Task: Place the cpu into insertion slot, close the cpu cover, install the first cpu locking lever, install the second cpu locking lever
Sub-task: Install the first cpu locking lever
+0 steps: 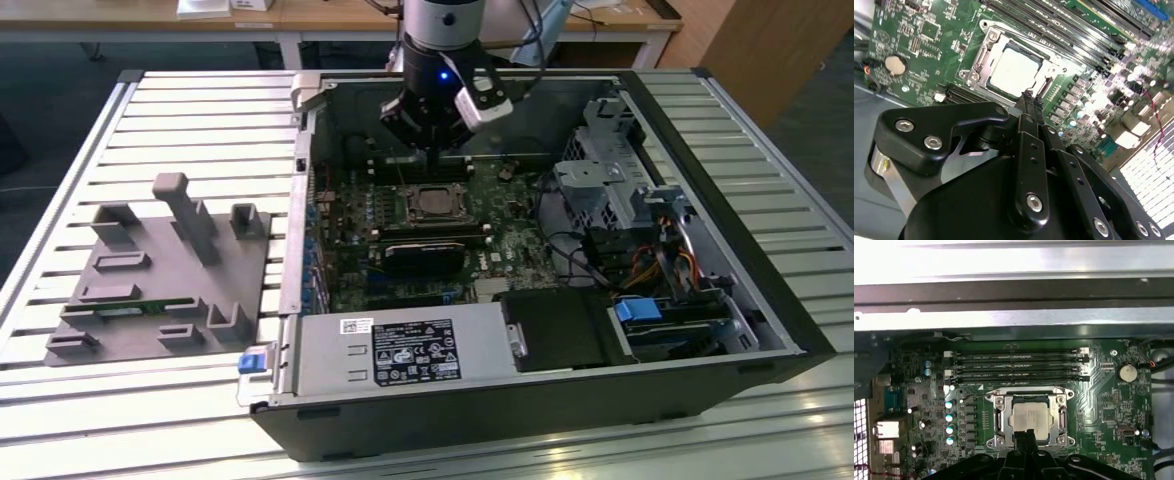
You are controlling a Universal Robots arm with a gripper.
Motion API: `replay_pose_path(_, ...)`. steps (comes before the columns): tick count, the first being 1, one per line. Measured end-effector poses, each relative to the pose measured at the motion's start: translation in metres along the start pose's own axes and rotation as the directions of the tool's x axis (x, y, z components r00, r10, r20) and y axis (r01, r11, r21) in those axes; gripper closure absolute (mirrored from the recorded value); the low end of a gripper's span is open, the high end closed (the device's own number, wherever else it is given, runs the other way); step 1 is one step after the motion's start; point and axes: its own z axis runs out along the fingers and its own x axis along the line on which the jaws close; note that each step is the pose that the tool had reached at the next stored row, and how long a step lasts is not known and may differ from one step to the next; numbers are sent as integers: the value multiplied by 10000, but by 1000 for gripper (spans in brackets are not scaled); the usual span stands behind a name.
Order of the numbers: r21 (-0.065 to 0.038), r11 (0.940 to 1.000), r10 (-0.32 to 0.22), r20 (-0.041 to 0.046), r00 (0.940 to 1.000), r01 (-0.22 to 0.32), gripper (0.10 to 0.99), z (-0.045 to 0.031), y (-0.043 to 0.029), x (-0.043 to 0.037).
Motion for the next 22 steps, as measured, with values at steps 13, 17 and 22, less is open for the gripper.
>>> replay_pose_path(13, -6, 9965, -836, -6, 9965, 836, 980, 5, -5, 170)
replay_pose_path(17, -5, 9965, -841, -7, 9965, 841, 980, 4, -6, 194)
replay_pose_path(22, -5, 9964, -844, -6, 9964, 844, 980, 5, -6, 205)
